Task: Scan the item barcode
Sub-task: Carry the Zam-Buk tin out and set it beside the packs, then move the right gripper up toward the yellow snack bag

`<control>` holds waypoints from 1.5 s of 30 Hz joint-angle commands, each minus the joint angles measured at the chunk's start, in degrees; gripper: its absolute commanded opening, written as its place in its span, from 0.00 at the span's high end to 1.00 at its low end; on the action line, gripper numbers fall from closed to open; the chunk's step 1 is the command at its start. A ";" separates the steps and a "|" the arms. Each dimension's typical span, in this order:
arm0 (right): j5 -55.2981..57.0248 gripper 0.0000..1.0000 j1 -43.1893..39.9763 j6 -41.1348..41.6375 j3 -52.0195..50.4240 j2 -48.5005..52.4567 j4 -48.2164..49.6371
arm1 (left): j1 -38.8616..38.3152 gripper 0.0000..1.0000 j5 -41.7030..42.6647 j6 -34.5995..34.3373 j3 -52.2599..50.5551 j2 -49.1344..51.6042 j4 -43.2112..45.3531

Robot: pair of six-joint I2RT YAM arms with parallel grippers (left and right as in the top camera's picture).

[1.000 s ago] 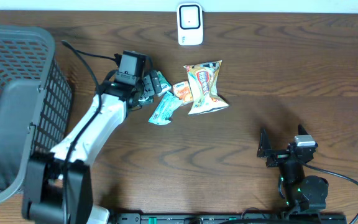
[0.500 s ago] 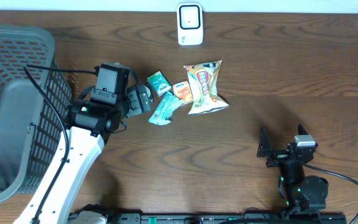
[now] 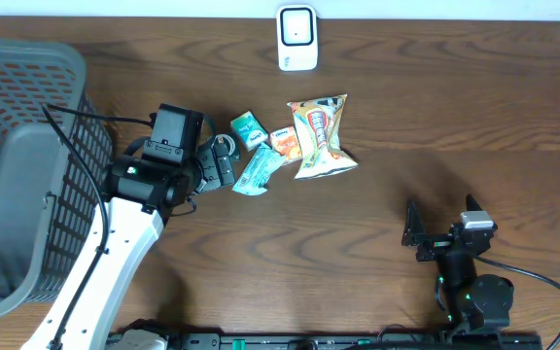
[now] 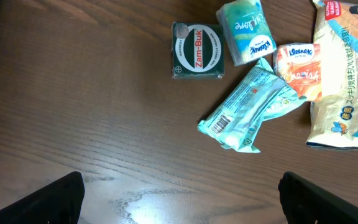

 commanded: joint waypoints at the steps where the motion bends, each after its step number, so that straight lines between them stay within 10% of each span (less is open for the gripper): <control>1: -0.02 0.01 -0.31 0.76 -0.07 -0.04 -0.20 | 0.09 0.02 0.09 -0.07 0.76 -0.11 -0.17; 31: 3.28 0.01 -0.31 1.18 -0.07 -0.04 6.99 | 0.09 0.02 0.09 -0.07 0.76 -0.11 -0.20; 45: -13.97 0.01 -0.17 7.23 -0.04 0.20 48.61 | 0.09 0.02 0.09 -0.07 0.76 -0.11 -0.17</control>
